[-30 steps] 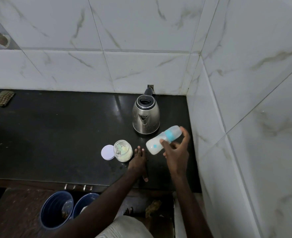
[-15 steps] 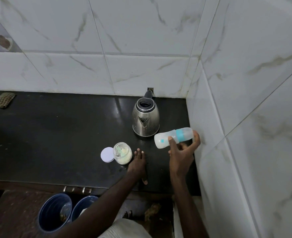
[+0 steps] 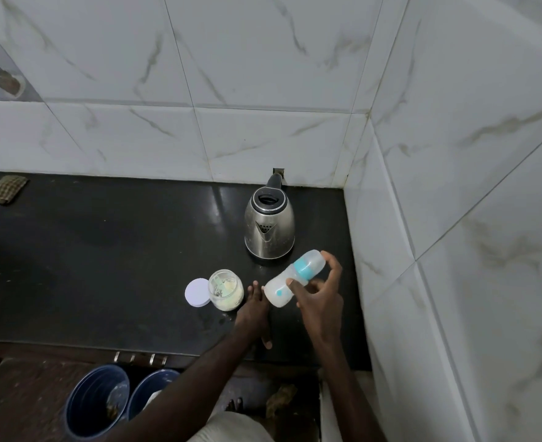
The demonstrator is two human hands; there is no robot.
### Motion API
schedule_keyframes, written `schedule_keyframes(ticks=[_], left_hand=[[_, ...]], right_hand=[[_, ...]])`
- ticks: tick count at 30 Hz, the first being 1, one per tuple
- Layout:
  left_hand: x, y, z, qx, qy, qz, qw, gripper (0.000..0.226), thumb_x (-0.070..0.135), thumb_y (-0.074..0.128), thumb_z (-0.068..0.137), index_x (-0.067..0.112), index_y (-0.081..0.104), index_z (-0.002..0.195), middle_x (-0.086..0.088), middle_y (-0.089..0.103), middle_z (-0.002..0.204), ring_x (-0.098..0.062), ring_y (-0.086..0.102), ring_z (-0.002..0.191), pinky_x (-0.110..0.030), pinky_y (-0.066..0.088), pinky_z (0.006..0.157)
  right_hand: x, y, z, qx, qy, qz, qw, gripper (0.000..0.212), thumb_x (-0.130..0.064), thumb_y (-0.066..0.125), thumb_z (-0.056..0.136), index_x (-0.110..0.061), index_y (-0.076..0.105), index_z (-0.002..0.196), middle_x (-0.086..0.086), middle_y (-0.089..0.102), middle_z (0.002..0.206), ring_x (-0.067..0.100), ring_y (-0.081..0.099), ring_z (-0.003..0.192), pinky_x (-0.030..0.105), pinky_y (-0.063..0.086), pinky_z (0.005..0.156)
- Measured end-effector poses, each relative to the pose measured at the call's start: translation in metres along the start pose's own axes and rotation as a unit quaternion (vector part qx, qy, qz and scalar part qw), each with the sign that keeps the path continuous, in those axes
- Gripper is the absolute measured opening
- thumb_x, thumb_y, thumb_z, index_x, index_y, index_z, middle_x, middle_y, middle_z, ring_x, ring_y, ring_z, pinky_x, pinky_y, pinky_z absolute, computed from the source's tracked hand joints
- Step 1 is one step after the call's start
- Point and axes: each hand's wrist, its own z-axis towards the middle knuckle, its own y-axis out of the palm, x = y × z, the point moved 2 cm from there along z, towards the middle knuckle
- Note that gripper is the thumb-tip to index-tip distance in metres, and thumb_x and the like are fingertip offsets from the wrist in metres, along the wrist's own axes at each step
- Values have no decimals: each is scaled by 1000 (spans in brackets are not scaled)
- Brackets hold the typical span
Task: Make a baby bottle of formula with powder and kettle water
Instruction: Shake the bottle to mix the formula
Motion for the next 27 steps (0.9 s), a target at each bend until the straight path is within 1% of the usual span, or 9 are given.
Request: schedule_keyframes(ticks=[5, 7, 9, 11, 16, 17, 21, 25, 27], left_hand=[[2, 1, 2, 1, -5, 15, 1000, 159, 34, 100, 51, -3, -9, 159, -28, -17, 166, -41, -9, 156, -42, 11, 126], [2, 0, 1, 4, -6, 23, 1000, 158, 34, 100, 52, -3, -10, 159, -28, -17, 165, -41, -10, 155, -41, 8, 126], [4, -2, -1, -2, 4, 37, 999, 155, 32, 99, 57, 0, -13, 159, -28, -18, 165, -42, -15, 155, -41, 2, 126], [3, -1, 0, -8, 6, 37, 999, 154, 31, 98, 59, 2, -15, 160, -28, -20, 165, -42, -17, 154, -43, 1, 126], [1, 2, 3, -4, -3, 27, 1000, 158, 33, 100, 52, -3, -11, 159, -27, -19, 165, -41, -12, 155, -43, 11, 126], [1, 1, 2, -4, -3, 27, 1000, 158, 33, 100, 53, -3, -11, 159, -28, -19, 165, -41, -12, 155, -43, 11, 126], [1, 1, 3, 0, 2, 35, 999, 155, 31, 99, 56, 3, -12, 160, -27, -20, 165, -42, -13, 155, -45, 9, 126], [-1, 7, 9, 8, -6, 35, 999, 149, 31, 96, 61, -2, -10, 159, -24, -19, 166, -40, -9, 156, -44, 18, 125], [-2, 8, 11, 3, -5, 32, 999, 157, 33, 99, 53, -2, -11, 159, -25, -20, 165, -40, -11, 156, -44, 19, 125]], right_hand=[[-11, -18, 13, 135, 2, 89, 987, 82, -34, 85, 84, -50, 32, 145, 5, 64, 139, 23, 74, 104, 48, 66, 76], [-9, -15, 13, 88, -4, 55, 995, 83, -32, 85, 83, -51, 32, 143, 4, 66, 135, 22, 75, 101, 47, 66, 78], [-4, -5, 10, -37, -7, -22, 999, 85, -29, 86, 79, -53, 33, 141, 2, 68, 129, 18, 75, 96, 44, 65, 79], [-1, -3, 9, -74, -12, -45, 996, 86, -28, 85, 76, -54, 34, 140, 0, 68, 127, 16, 73, 95, 44, 65, 80], [-9, -14, 16, 93, 17, 80, 992, 83, -30, 87, 82, -50, 33, 142, 3, 63, 138, 22, 74, 104, 44, 66, 73], [-7, -13, 15, 93, 16, 79, 992, 83, -30, 87, 82, -50, 33, 142, 3, 62, 139, 22, 73, 106, 44, 66, 74], [-2, -3, 11, -25, -7, -17, 1000, 86, -32, 87, 81, -49, 32, 144, 3, 64, 136, 17, 73, 100, 41, 66, 79], [-11, -16, 17, 85, -1, 48, 995, 84, -33, 86, 82, -49, 32, 145, 3, 62, 139, 20, 73, 106, 46, 66, 80], [-8, -15, 9, 113, 11, 75, 991, 84, -34, 86, 82, -50, 32, 144, 4, 61, 142, 23, 73, 109, 48, 65, 80]])
